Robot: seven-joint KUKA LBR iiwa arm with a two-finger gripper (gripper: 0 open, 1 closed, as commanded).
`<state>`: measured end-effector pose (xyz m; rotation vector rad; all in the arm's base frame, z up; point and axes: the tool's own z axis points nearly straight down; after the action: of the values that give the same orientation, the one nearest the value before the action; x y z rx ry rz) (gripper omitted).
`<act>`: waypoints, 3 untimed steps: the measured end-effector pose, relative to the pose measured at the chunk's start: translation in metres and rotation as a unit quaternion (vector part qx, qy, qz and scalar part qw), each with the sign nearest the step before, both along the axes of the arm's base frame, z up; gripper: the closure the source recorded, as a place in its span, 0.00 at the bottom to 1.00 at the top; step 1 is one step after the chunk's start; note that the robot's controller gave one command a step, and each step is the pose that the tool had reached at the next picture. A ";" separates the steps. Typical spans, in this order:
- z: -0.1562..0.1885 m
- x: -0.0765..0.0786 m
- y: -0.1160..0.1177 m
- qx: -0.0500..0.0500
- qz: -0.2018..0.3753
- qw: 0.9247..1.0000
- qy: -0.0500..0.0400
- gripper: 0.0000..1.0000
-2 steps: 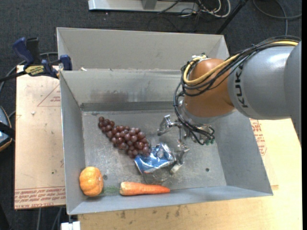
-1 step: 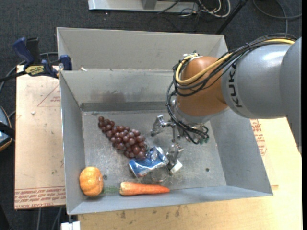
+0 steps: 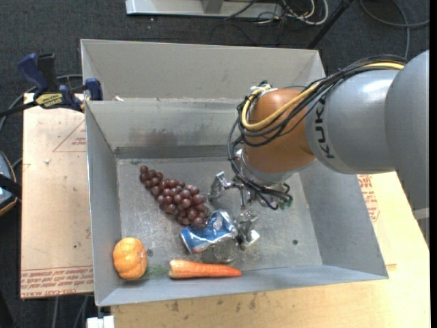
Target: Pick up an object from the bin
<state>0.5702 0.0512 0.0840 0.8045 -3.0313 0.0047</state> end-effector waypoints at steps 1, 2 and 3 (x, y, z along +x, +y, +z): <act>0.008 -0.001 -0.004 -0.001 0.000 1.000 0.002 1.00; 0.008 -0.001 -0.004 -0.001 0.000 1.000 0.001 1.00; 0.011 -0.001 -0.004 0.000 -0.001 1.000 0.000 1.00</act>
Offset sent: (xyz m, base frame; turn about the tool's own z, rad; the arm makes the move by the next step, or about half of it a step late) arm 0.0000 0.0000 0.0000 0.0000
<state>0.5691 0.0472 0.0951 0.8026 -3.0309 0.0037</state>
